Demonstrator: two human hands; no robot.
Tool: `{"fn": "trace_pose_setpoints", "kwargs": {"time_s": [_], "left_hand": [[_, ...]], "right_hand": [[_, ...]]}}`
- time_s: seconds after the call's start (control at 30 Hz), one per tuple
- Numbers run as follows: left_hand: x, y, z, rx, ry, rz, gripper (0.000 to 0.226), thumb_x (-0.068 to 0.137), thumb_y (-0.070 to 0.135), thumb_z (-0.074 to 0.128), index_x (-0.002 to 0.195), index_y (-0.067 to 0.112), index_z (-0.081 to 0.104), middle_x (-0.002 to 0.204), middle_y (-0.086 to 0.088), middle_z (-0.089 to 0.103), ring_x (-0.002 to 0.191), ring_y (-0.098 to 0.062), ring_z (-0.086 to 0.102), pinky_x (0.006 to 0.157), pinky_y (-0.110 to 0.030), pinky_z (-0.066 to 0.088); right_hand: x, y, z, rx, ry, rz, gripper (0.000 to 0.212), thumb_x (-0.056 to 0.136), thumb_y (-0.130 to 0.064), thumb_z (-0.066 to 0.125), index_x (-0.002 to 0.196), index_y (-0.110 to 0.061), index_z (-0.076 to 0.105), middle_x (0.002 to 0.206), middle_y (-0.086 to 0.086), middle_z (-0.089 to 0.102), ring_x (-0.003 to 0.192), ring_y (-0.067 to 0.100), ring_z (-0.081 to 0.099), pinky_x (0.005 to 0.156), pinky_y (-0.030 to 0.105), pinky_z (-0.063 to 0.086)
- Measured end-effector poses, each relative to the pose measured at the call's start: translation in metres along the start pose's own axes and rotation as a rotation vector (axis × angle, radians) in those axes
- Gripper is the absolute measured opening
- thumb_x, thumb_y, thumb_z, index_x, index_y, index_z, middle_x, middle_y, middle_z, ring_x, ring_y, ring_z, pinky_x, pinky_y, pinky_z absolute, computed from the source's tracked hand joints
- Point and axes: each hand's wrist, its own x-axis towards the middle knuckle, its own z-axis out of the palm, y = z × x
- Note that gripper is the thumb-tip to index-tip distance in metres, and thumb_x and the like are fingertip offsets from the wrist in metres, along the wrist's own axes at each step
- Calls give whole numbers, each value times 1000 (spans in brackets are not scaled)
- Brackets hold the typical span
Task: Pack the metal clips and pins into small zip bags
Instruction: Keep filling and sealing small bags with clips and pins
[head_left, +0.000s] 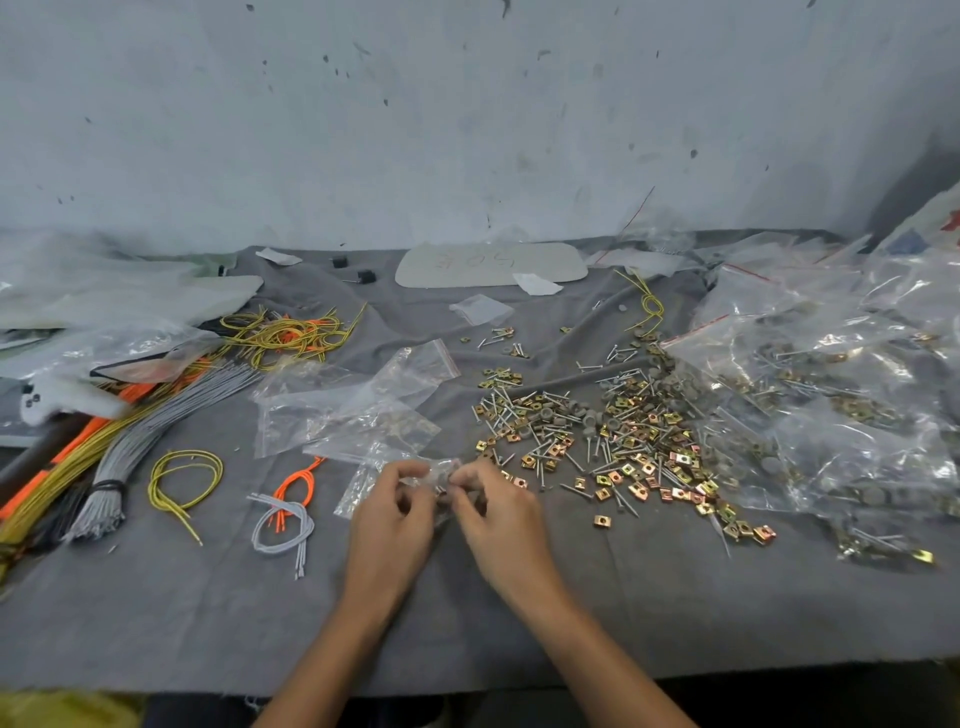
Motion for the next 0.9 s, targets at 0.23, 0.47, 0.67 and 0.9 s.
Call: {"fn": "trace_pose_setpoints", "kwargs": {"time_s": [0.23,0.47,0.67,0.9], "left_hand": [[0,0,1,-7,-8,8,25,78,31,52,100,37,62,70,-4,66,64,-21,62,65,-46,55],[5,-11,3,20,-21,62,25,91,8,60,100,31,63,66,3,61,58,-14,55,64,-33,50],[6,-15,6,12,-37,71,22,93,10,58,101,29,63,58,10,52,52,-7,45,55,-27,39],[7,-16,8,1,-38,49,23,92,12,57,101,33,63,63,2,60,53,-8,50,57,-33,42]], "right_hand": [[-1,-2,1,-68,-32,-33,13,91,-25,62,100,-26,71,96,-9,71,85,5,61,77,21,45],[8,1,-18,-55,23,-57,13,91,-25,60,100,-29,69,96,-14,66,83,5,60,76,27,50],[78,42,-78,-392,-10,75,17,98,-18,56,108,-23,69,110,-1,65,101,20,59,84,35,49],[123,58,-83,-667,-268,87,25,101,-19,53,121,-24,67,128,3,58,114,25,55,99,42,48]]}}
